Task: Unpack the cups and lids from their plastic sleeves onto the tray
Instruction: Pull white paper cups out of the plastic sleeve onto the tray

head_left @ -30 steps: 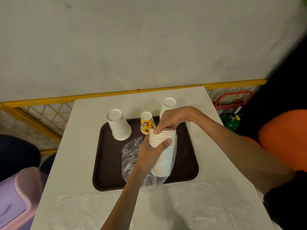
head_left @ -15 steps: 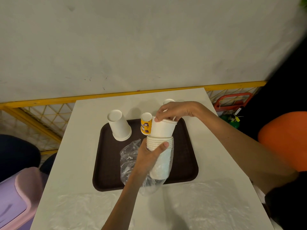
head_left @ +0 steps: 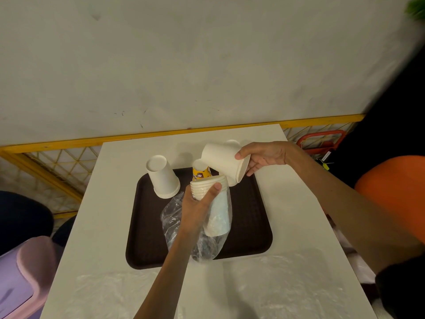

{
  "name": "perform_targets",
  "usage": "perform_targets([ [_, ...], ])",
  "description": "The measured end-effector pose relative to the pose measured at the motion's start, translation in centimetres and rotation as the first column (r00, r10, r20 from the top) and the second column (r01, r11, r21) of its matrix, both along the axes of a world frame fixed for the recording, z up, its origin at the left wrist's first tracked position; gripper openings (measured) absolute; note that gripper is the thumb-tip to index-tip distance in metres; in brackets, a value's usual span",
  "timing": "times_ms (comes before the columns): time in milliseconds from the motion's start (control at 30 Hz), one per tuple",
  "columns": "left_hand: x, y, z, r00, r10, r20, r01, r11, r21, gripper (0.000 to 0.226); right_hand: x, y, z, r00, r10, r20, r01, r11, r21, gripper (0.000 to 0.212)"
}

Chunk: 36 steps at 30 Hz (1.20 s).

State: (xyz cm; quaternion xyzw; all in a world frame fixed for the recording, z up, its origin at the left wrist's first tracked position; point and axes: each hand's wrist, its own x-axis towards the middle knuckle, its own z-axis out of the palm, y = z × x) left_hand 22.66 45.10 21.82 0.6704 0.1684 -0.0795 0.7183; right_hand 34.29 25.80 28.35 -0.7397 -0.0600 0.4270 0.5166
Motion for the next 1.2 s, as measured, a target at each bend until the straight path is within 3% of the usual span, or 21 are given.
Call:
perform_targets([
  [100, 0.2, 0.0, 0.1, 1.000, -0.003, 0.005, 0.003, 1.000, 0.019, 0.094, 0.5, -0.5, -0.2, 0.978, -0.201, 0.046, 0.192, 0.970, 0.150, 0.073],
  [200, 0.2, 0.1, -0.1, 1.000, -0.009, -0.006, 0.009, 0.999, 0.045, 0.094, 1.6, -0.8, -1.0, 0.858, -0.509, 0.072, 0.463, 0.826, 0.321, 0.071],
  [400, 0.5, 0.5, -1.0, 0.999, -0.013, -0.041, 0.015, 0.998, 0.061, 0.091, 3.0, 0.5, -3.0, 0.640, -0.717, 0.275, 0.659, 0.697, 0.283, 0.064],
  [533, 1.0, 0.6, -1.3, 0.998, -0.027, -0.049, 0.030, 0.998, 0.061, 0.083, 3.5, 1.4, -5.2, 0.610, -0.722, 0.327, 0.691, 0.687, 0.227, 0.075],
  [667, 1.3, 0.5, -1.8, 0.998, -0.043, -0.048, 0.045, 0.998, 0.046, 0.092, 3.5, 2.1, -7.3, 0.638, -0.681, 0.361, 0.682, 0.716, 0.145, 0.083],
  [933, 1.3, 0.2, -2.3, 0.997, -0.060, -0.053, 0.061, 0.998, 0.030, 0.082, 2.9, 2.3, -9.5, 0.688, -0.618, 0.382, 0.637, 0.765, 0.091, 0.098],
  [1067, 1.2, 0.0, -2.3, 0.995, -0.085, -0.047, 0.086, 0.996, 0.029, 0.080, 2.6, 2.3, -7.9, 0.531, -0.662, 0.529, 0.686, 0.703, 0.190, 0.097],
  [1200, 0.9, -0.4, -2.2, 0.990, -0.137, -0.041, 0.139, 0.989, 0.051, 0.077, 1.6, 3.2, -5.1, 0.348, -0.549, 0.760, 0.612, 0.747, 0.259, 0.070],
])
